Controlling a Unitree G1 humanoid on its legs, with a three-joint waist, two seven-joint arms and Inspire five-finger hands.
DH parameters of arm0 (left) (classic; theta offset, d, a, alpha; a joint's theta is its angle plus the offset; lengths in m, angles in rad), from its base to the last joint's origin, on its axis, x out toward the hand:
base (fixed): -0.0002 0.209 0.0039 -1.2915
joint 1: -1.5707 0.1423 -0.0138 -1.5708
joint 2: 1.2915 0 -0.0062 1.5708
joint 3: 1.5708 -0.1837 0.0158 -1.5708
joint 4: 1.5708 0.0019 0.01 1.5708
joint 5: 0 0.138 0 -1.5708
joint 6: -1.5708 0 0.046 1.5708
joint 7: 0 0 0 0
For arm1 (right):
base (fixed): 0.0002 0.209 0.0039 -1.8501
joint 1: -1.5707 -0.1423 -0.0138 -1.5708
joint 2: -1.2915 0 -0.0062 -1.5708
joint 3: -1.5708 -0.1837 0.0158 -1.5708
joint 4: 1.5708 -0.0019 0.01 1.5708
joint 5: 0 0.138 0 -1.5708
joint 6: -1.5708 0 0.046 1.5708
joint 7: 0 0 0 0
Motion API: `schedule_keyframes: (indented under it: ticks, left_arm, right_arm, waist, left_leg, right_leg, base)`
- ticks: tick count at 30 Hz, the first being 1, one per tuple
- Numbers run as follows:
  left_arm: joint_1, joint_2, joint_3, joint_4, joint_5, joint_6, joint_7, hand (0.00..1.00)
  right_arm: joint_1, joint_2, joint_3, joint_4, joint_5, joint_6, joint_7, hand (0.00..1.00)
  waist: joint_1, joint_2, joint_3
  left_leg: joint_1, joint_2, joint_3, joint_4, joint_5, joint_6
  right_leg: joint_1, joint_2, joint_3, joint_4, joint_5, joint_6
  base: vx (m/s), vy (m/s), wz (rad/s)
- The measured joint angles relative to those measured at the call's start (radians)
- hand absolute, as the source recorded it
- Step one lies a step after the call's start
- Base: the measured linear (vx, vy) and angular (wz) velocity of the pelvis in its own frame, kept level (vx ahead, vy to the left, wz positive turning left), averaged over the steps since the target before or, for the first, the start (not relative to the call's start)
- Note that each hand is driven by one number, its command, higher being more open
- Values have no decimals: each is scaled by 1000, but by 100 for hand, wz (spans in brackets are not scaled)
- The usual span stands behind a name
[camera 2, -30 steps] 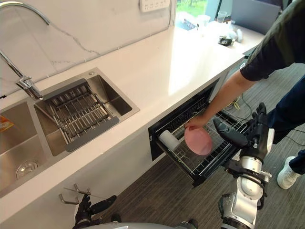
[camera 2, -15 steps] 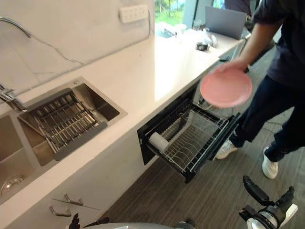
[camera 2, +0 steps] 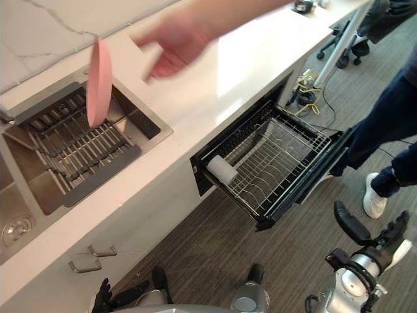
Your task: Walk over to the sink, pick up the cup, carry it to the dishwasher, place the cup inside the dishwasher, then close the dishwasher door
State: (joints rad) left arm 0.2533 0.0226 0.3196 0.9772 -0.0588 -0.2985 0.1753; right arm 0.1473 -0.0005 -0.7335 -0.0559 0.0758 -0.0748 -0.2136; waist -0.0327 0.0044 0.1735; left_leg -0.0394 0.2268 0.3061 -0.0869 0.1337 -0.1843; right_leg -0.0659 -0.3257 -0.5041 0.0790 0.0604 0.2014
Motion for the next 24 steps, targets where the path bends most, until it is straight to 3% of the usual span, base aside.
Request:
schedule_keyframes:
  ticks: [7,14,17,19,20,22,23,24]
  left_arm:
    - [1,-2,8,-1,-27,-4,-58,100]
    - [33,-11,10,0,-21,-39,-75,100]
    - [49,-12,9,9,-23,-46,-79,100]
    - [59,-5,5,12,-21,-49,-77,100]
    - [64,-1,5,12,-21,-50,-77,100]
    - [71,18,2,11,-21,-48,-76,100]
    - [72,40,0,13,-21,-46,-77,100]
    - [71,60,4,21,-20,-37,-78,100]
  right_arm:
    - [-83,-137,68,-159,-55,-101,151,100]
    - [-191,-243,113,-159,-70,-124,252,100]
    - [-212,-257,158,-158,-69,-124,268,100]
    - [-201,-245,184,-158,-69,-126,271,100]
    - [-193,-237,194,-158,-68,-128,271,100]
    - [-166,-201,230,-161,-69,-154,271,100]
    - [-166,-186,251,-167,-69,-163,271,100]
    - [-165,-182,274,-171,-70,-176,273,100]
  waist:
    - [38,-1,-2]
    - [90,-6,-8]
    - [101,-15,-20]
    - [92,-21,-30]
    - [87,-26,-37]
    - [75,-18,-60]
    - [70,-34,-67]
    - [68,-66,-86]
  left_leg:
    - [24,-13,-72,0,-3,0]
    - [18,-57,-165,0,-4,6]
    - [25,-83,-201,-5,-28,18]
    - [34,-86,-234,-5,-33,25]
    - [36,-86,-245,-5,-35,27]
    - [27,-45,-292,-4,-39,30]
    - [21,-28,-308,-1,-34,26]
    - [15,-33,-320,-4,-31,10]
  right_leg:
    - [94,-7,-72,-15,-8,12]
    - [133,-56,-99,37,-44,20]
    - [79,-115,-34,202,-59,-12]
    - [47,-119,67,291,-47,-89]
    - [46,-115,93,306,-41,-98]
    - [53,-10,186,252,-131,-73]
    - [63,74,218,151,-155,-71]
    - [91,122,198,43,-160,-62]
  base:
    - [17,-10,31]
    - [-12,5,36]
    - [-4,38,21]
    - [19,42,33]
    - [82,-15,53]
    - [83,-103,48]
    - [19,-180,41]
    - [52,-203,34]
